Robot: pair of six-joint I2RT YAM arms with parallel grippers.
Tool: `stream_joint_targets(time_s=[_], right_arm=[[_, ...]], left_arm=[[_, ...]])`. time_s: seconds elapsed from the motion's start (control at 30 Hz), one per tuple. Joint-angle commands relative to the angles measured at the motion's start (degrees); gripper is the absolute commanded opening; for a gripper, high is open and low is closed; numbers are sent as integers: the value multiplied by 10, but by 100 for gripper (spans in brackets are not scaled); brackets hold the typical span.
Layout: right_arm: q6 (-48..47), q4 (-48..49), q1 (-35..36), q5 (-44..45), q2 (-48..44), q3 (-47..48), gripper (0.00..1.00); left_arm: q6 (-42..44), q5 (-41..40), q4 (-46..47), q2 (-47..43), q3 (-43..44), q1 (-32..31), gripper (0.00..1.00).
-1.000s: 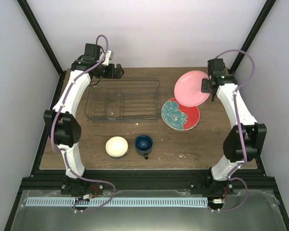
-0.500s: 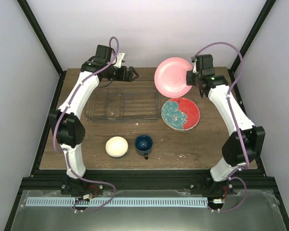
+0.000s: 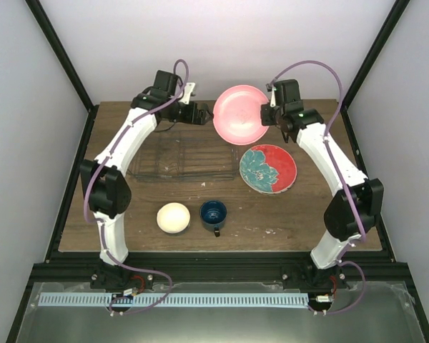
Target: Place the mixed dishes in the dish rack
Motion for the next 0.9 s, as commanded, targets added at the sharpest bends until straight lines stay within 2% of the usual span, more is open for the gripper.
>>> stream_joint_targets(time_s=[0.0, 0.13, 0.23, 0.3, 0.43, 0.53, 0.6, 0.77, 0.87], right_arm=[[19, 34, 23, -24, 11, 46, 1], [28, 37, 42, -40, 22, 60, 1], [39, 39, 50, -56, 26, 68, 1], [43, 40, 52, -66, 26, 69, 1], [41, 35, 55, -63, 26, 72, 1], [35, 30, 55, -52, 26, 72, 1], [29, 28, 55, -43, 27, 71, 1], [14, 20, 55, -18, 33, 61, 2], [9, 23, 55, -12, 32, 48, 12]], left_arm=[[-9, -3, 34, 15, -13, -11, 99], [-8, -4, 49, 26, -17, -19, 98], [-5, -10, 56, 33, -18, -22, 93], [-2, -8, 59, 37, -17, -23, 81], [2, -9, 55, 42, -15, -24, 48], [7, -15, 50, 42, -15, -23, 31], [12, -19, 45, 41, -14, -23, 23], [32, -34, 33, 31, -16, -23, 19], [48, -40, 31, 23, -22, -23, 10]])
